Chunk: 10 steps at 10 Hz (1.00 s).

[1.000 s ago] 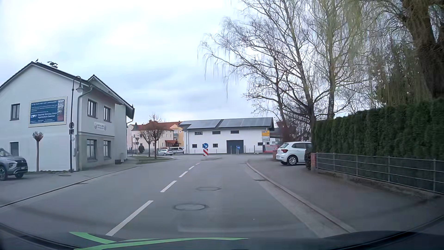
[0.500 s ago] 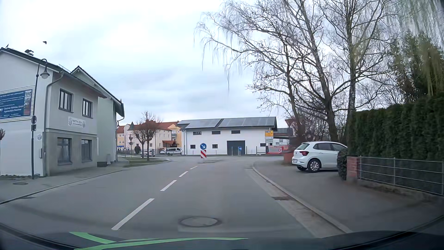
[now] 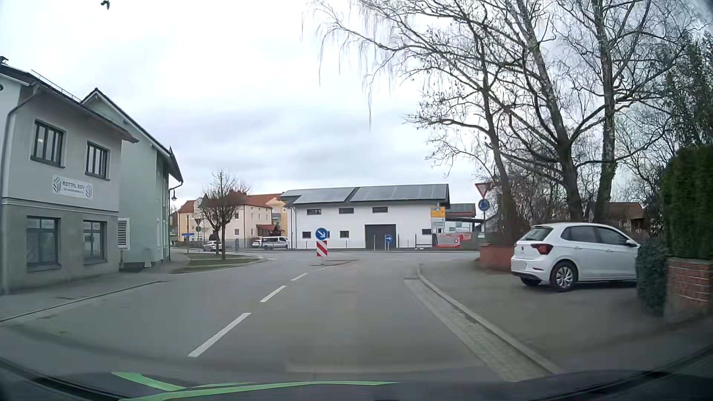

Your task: Follow the waypoints while adhering to traffic rules and regulations

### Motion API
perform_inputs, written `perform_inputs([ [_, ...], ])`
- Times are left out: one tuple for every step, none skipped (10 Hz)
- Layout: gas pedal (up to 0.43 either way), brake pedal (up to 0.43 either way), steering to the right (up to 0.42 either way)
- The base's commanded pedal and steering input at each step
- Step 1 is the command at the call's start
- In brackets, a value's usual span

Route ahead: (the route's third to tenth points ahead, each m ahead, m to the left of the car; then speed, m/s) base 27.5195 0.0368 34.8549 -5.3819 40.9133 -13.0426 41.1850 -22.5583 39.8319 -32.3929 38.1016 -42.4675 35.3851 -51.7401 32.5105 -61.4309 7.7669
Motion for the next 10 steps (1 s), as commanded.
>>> perform_inputs([
  [0.0,0.085,0.003],
  [0.0,0.091,0.003],
  [0.0,0.091,0.003],
  [0.0,0.098,0.003],
  [0.0,0.116,0.007],
  [0.0,0.116,0.01],
  [0.0,0.122,0.011],
  [0.0,0.122,0.011],
  [0.0,0.122,0.011],
  [0.0,0.122,0.011],
])
